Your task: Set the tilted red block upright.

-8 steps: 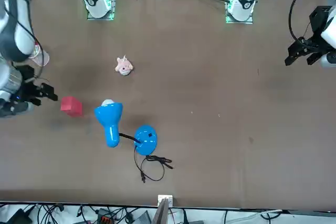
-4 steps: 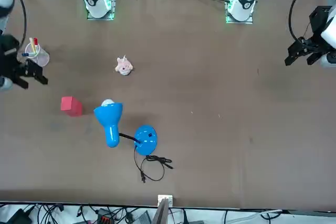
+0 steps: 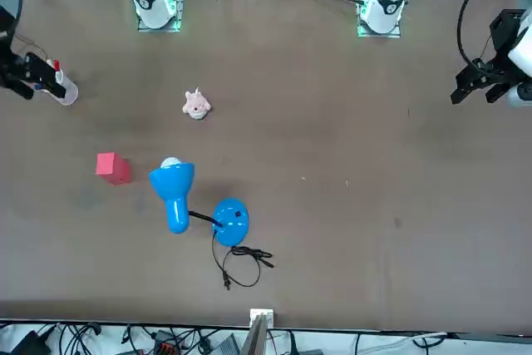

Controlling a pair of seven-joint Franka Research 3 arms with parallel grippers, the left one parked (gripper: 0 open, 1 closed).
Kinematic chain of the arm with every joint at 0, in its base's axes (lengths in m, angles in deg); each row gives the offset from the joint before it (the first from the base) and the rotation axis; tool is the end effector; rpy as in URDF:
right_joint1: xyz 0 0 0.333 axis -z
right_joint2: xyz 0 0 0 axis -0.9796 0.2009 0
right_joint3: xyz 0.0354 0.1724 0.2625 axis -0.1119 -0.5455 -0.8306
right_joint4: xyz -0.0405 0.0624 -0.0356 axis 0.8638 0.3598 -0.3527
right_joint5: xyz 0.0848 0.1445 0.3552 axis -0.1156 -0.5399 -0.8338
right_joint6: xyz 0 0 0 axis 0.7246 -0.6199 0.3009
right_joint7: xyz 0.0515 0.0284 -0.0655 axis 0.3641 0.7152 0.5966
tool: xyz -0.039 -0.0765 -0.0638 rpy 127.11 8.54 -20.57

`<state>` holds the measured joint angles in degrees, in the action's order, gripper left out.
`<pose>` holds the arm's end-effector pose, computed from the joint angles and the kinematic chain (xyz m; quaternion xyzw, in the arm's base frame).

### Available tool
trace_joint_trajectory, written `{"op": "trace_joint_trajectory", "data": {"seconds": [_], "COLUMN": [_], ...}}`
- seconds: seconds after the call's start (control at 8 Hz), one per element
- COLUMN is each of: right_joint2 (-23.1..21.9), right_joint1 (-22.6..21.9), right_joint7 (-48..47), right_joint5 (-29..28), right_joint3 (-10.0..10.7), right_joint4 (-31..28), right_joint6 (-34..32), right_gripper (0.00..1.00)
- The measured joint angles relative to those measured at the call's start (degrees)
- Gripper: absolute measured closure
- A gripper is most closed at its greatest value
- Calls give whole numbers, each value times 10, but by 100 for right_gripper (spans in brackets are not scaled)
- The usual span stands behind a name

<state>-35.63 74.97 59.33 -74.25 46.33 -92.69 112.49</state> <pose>0.5439 -0.0325 0.6233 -0.9998 0.0139 0.0013 0.0153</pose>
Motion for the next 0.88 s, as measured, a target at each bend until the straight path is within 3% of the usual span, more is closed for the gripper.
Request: {"op": "trace_joint_trajectory", "data": {"seconds": [0.5, 0.88], "right_joint2": [-36, -50], "right_joint1": [-38, -38], "right_joint7": [-64, -65], "right_joint5": [41, 41], "right_joint3": [-3, 0], "right_joint4": [-2, -6], "right_joint6": [-66, -68], "right_gripper": [0, 0]}}
